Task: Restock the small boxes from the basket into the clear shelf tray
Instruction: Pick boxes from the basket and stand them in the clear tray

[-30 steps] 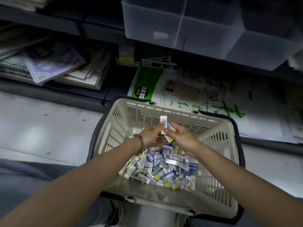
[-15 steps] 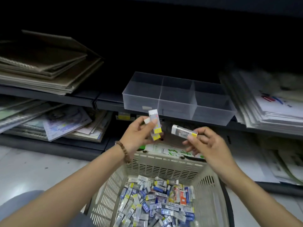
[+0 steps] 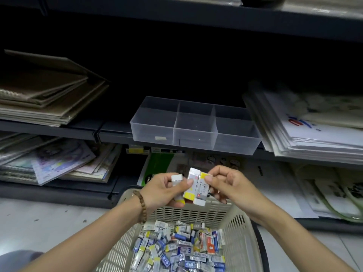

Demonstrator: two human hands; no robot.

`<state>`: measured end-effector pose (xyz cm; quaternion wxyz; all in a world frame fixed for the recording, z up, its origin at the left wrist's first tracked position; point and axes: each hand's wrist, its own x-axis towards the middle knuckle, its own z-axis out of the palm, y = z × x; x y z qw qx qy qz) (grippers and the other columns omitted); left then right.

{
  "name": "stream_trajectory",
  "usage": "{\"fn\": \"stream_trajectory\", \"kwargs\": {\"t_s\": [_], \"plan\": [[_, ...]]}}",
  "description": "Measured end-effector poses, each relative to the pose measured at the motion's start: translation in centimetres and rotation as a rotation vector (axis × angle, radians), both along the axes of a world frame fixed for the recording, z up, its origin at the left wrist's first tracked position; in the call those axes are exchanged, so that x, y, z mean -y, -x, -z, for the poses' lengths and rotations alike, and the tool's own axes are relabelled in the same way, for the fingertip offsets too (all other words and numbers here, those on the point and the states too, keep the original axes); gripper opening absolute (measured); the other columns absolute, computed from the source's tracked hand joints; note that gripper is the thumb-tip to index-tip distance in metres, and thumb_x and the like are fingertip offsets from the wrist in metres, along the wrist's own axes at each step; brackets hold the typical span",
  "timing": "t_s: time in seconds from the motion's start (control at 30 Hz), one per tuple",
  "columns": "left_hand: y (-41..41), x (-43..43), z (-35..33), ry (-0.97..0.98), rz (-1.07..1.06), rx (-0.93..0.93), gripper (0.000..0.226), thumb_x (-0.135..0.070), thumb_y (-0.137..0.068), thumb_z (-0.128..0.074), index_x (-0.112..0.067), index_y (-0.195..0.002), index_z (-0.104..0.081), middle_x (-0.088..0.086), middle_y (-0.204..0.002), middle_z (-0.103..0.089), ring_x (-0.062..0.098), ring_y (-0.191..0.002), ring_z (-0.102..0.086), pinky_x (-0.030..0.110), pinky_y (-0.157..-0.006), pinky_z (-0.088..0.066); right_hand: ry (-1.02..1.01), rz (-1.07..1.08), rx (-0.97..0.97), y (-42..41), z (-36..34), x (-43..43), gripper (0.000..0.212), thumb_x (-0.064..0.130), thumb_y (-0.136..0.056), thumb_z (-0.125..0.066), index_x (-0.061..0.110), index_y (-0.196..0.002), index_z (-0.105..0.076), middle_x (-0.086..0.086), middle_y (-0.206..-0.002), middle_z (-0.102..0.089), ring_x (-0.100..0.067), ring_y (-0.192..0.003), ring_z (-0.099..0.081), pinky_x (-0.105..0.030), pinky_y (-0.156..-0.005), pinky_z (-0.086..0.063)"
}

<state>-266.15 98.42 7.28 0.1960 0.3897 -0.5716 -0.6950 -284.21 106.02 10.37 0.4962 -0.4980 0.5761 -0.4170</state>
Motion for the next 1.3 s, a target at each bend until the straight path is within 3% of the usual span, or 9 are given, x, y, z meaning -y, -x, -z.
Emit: {"fn": "stream_trajectory", "kwargs": {"t_s": [0.13, 0.27, 0.37, 0.47, 0.63, 0.77, 0.9, 1.13, 1.3], "plan": [[0.0, -0.2, -0.2, 0.039, 0.038, -0.018, 0.023, -0.033, -0.071, -0.069, -0.014, -0.083, -0.066, -0.008, -0.058, -0.061, 0.001, -0.054, -0.059, 0.016, -0.053, -0.052, -0.025, 0.027, 0.015, -0.7, 0.6, -0.1, 0.019, 0.026, -0.089, -0.059, 0.009, -0.094, -0.061, -0.004, -0.072, -0.06, -0.008, -0.06, -0.054, -0.019, -0.052, -0.043], [-0.1, -0.3, -0.3, -0.01, 0.031, -0.049, 0.013, -0.02, -0.082, -0.066, -0.012, -0.092, -0.063, 0.001, -0.081, -0.073, 0.016, -0.076, -0.071, 0.016, -0.052, -0.053, -0.037, 0.078, 0.034, -1.1, 1.2, -0.1, 0.017, 0.032, -0.095, -0.048, 0.017, -0.096, -0.055, 0.001, -0.094, -0.07, -0.017, -0.09, -0.067, -0.032, -0.08, -0.055], [-0.5, 0.7, -1.1, -0.092, -0.143, -0.107, 0.014, -0.02, -0.084, -0.064, -0.011, -0.095, -0.062, 0.005, -0.085, -0.074, 0.02, -0.08, -0.072, 0.015, -0.048, -0.052, -0.069, 0.177, 0.232, -0.1, 0.6, 0.3, 0.019, 0.032, -0.099, -0.038, 0.016, -0.101, -0.047, -0.007, -0.085, -0.073, -0.022, -0.073, -0.07, -0.029, -0.063, -0.057], [-1.3, 1.7, -1.5, -0.127, -0.25, -0.106, 0.017, -0.021, -0.083, -0.065, -0.01, -0.096, -0.062, 0.002, -0.08, -0.074, 0.018, -0.077, -0.072, 0.014, -0.041, -0.048, -0.112, 0.103, 0.144, 1.1, 0.2, 0.3, 0.023, 0.037, -0.095, -0.046, 0.02, -0.108, -0.055, 0.0, -0.067, -0.063, -0.008, -0.051, -0.051, -0.016, -0.044, -0.037], [-1.3, 1.1, -0.5, -0.073, -0.194, 0.023, 0.027, -0.032, -0.08, -0.066, -0.015, -0.101, -0.063, -0.005, -0.076, -0.072, 0.014, -0.067, -0.071, 0.013, -0.031, -0.031, -0.07, -0.015, -0.036, 0.7, 0.2, 0.3, 0.035, 0.053, -0.07, -0.066, 0.033, -0.098, -0.073, 0.008, -0.061, -0.055, 0.0, -0.052, -0.043, -0.011, -0.05, -0.036], [-0.8, 0.4, -0.1, 0.002, -0.091, 0.068, 0.023, -0.035, -0.084, -0.062, -0.02, -0.101, -0.063, -0.001, -0.081, -0.074, 0.009, -0.061, -0.069, 0.011, -0.033, -0.03, -0.086, -0.124, -0.071, 0.4, 0.2, 0.3, 0.019, 0.046, -0.086, -0.056, 0.029, -0.081, -0.062, 0.007, -0.063, -0.047, -0.004, -0.053, -0.037, -0.013, -0.049, -0.032], [-0.5, 0.0, -0.3, 0.1, 0.011, 0.079, 0.02, -0.036, -0.084, -0.06, -0.022, -0.099, -0.064, -0.006, -0.075, -0.073, 0.008, -0.059, -0.068, 0.012, -0.034, -0.032, -0.173, -0.262, -0.059, 0.4, 0.4, 0.1, 0.016, 0.034, -0.096, -0.046, 0.021, -0.096, -0.054, 0.015, -0.062, -0.047, -0.001, -0.054, -0.039, -0.013, -0.051, -0.031], [-0.6, -0.2, -0.2, 0.155, 0.152, 0.094, 0.03, -0.036, -0.087, -0.054, -0.018, -0.109, -0.062, -0.01, -0.066, -0.069, 0.002, -0.055, -0.064, 0.011, -0.037, -0.033, -0.144, -0.043, 0.042, -0.5, 1.6, 0.4, 0.047, 0.036, -0.071, -0.071, 0.008, -0.106, -0.053, -0.002, -0.067, -0.062, -0.006, -0.048, -0.045, -0.016, -0.041, -0.035], [-0.7, 0.5, -0.4, -0.009, 0.189, 0.013, 0.028, -0.025, -0.097, -0.04, -0.014, -0.115, -0.058, -0.001, -0.08, -0.072, 0.004, -0.063, -0.064, 0.013, -0.045, -0.04, -0.069, -0.047, 0.02, 0.0, 1.2, 0.5, 0.039, 0.034, -0.07, -0.073, 0.012, -0.1, -0.062, -0.007, -0.079, -0.069, -0.007, -0.053, -0.052, -0.016, -0.045, -0.041]]}}
